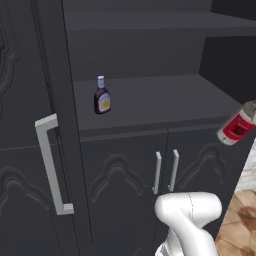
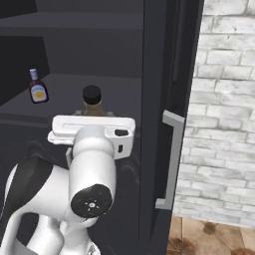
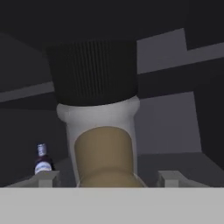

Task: Take 2 condiments from the cabinet and move them on the counter near the stove.Make sure the condiments are lined up with each other, next to each other.

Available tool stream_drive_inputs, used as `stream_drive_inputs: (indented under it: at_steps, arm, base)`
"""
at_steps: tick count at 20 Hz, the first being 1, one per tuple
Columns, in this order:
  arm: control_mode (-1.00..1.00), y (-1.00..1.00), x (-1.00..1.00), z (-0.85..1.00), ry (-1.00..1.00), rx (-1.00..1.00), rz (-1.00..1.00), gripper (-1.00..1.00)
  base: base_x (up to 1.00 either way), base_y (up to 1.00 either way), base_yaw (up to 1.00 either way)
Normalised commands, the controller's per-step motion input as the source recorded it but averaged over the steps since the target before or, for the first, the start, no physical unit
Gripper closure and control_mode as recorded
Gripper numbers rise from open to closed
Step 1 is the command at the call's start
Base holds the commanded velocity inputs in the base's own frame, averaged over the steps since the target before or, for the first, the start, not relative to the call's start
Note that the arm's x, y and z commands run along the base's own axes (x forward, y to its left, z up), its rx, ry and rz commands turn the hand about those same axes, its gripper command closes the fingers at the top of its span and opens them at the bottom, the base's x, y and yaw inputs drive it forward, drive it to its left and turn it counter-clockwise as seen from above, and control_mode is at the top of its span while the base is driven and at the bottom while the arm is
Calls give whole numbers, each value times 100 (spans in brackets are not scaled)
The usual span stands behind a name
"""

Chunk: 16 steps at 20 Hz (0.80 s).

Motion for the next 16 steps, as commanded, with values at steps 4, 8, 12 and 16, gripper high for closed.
stream_drive_inputs:
  at_steps: [4, 8, 12, 16]
  arm:
    - [-100, 46, -44, -16, 0, -5, 13, 100]
    - [-100, 62, -6, -5, 0, -8, 3, 100]
    - [-100, 50, -6, 0, -6, -6, 0, 100]
    - [100, 0, 0, 0, 0, 0, 0, 100]
  base:
    - [0, 0, 0]
    - [0, 0, 0]
    - [0, 0, 0]
    - [-62, 15, 8]
